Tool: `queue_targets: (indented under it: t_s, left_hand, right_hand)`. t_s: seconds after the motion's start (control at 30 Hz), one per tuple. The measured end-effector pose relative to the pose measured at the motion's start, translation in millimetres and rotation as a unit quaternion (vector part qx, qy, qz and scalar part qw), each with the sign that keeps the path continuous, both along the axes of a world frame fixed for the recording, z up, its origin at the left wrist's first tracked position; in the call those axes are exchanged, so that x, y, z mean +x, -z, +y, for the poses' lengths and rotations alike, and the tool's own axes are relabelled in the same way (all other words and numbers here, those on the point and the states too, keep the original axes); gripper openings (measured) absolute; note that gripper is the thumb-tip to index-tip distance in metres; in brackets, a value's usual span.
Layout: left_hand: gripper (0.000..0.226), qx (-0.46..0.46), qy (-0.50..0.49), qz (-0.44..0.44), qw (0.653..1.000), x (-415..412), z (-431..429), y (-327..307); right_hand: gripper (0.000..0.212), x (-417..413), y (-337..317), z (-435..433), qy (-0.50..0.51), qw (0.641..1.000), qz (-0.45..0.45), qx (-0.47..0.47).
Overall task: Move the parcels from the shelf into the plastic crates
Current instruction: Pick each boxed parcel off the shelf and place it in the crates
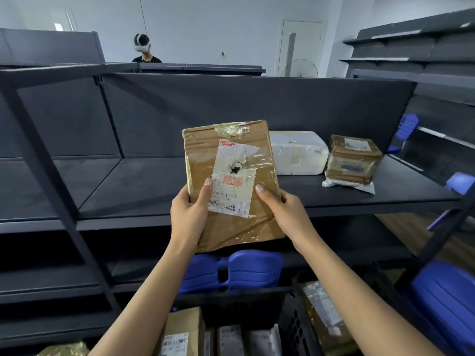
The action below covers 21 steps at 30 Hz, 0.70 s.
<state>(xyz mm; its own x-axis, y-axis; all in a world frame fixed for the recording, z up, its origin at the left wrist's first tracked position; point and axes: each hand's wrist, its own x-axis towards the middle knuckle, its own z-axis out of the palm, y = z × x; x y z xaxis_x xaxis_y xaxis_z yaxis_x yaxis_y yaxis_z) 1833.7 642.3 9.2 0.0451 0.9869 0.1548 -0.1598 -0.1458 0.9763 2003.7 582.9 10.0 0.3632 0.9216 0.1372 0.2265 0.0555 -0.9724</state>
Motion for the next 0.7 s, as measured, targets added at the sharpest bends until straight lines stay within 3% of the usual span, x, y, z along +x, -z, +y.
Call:
queue_targets:
  t_s: [0.7]
  left_hand:
    - [0.022,0.008,0.023,0.057,0.998,-31.3,-45.9,16.3]
  right_hand:
    - [0.014,-33.4,21.8,-50.4,0.038,0.999,0.004,0.011]
